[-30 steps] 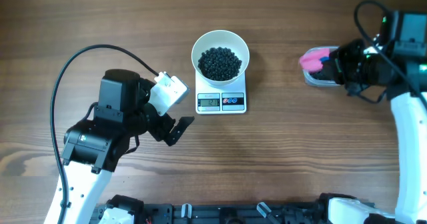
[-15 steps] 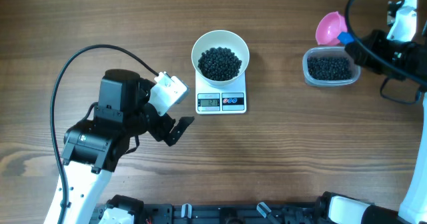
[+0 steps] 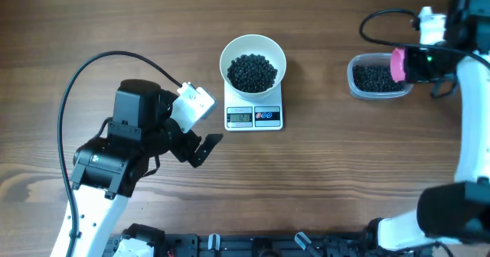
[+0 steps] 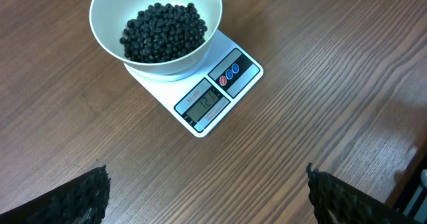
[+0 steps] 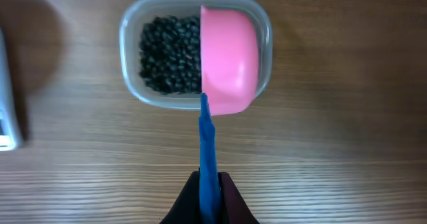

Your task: Scoop item into bowl and weigh 150g on scale

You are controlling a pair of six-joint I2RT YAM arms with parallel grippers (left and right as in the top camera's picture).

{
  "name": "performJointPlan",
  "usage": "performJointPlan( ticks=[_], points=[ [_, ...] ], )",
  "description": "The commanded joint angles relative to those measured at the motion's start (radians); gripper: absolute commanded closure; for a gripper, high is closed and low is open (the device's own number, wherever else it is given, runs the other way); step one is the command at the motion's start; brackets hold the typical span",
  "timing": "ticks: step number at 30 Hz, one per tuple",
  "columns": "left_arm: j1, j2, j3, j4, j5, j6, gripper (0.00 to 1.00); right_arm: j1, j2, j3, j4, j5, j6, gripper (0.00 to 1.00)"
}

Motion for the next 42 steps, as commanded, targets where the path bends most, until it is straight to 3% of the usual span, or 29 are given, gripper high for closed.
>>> performJointPlan(
  ticks=[1,8,12,24,34,39,42],
  points=[
    [0.007,-0.002,0.016,0.001,0.009,-0.006,0.0,0.068,0.113,0.016,0.002,0.125,-0.029,0.95],
    [0.007,-0.002,0.016,0.001,0.009,-0.006,0.0,0.14,0.234,0.016,0.004,0.317,-0.023,0.95],
    [0.007,-0.002,0.016,0.001,0.009,-0.006,0.0,0.149,0.251,0.016,0.018,0.322,-0.05,0.96],
    [0.007,-0.002,0.016,0.001,0.009,-0.006,0.0,0.14,0.266,0.015,0.024,0.004,-0.127,0.96],
    [0.007,-0.002,0.016,0.001,0.009,-0.006,0.0,0.021,0.266,0.015,-0.007,-0.311,-0.153,0.96],
    [0.007,-0.002,0.016,0.001,0.009,-0.006,0.0,-0.009,0.266,0.015,-0.043,-0.315,-0.155,0.96],
    [0.008,-0.002,0.016,0.001,0.009,-0.006,0.0,-0.052,0.266,0.015,-0.056,-0.413,-0.179,0.96]
  ],
)
